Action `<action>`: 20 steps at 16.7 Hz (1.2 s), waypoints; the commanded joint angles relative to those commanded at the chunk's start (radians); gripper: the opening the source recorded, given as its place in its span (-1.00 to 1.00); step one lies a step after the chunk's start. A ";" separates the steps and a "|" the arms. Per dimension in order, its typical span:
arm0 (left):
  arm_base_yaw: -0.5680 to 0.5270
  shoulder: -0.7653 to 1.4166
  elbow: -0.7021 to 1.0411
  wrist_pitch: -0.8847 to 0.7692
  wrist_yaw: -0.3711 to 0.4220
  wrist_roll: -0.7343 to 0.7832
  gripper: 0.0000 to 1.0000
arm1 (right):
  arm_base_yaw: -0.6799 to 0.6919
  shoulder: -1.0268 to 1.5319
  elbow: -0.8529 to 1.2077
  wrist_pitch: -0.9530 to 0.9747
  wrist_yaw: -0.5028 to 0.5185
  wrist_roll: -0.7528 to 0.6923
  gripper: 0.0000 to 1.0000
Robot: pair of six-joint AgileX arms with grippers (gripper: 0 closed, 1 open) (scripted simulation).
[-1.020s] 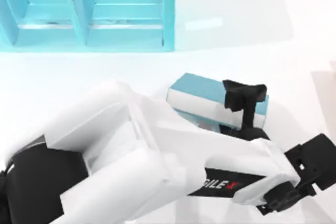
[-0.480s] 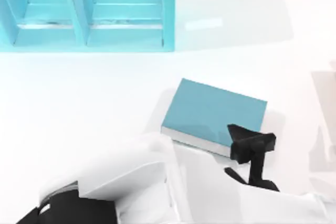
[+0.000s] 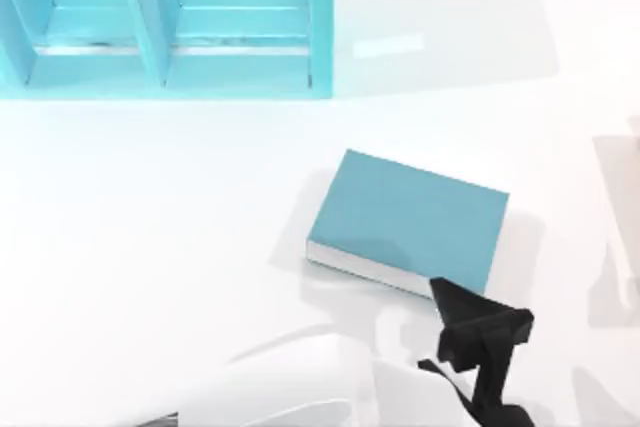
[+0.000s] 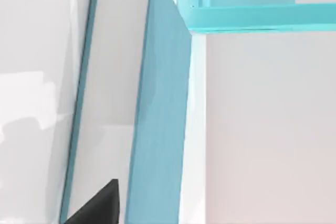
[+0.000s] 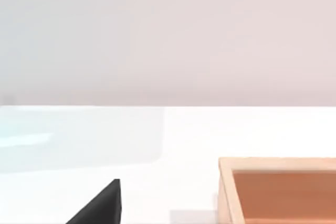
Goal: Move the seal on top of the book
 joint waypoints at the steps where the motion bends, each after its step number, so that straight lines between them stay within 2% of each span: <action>1: -0.004 0.001 0.001 -0.013 0.000 -0.012 1.00 | 0.000 0.000 0.000 0.000 0.000 0.000 1.00; 7: 0.006 -0.008 -0.002 -0.010 0.003 -0.005 1.00 | 0.000 0.000 0.000 0.000 0.000 0.000 1.00; 11: 0.087 -0.104 -0.043 0.061 0.068 0.131 1.00 | 0.000 0.000 0.000 0.000 0.000 0.000 1.00; 13: 0.158 -0.192 -0.084 0.123 0.129 0.260 1.00 | 0.000 0.000 0.000 0.000 0.000 0.000 1.00; 16: 0.297 -0.365 -0.175 0.240 0.252 0.534 1.00 | 0.000 0.000 0.000 0.000 0.000 0.000 1.00; 20: 0.519 -0.647 -0.355 0.429 0.456 1.038 1.00 | 0.000 0.000 0.000 0.000 0.000 0.000 1.00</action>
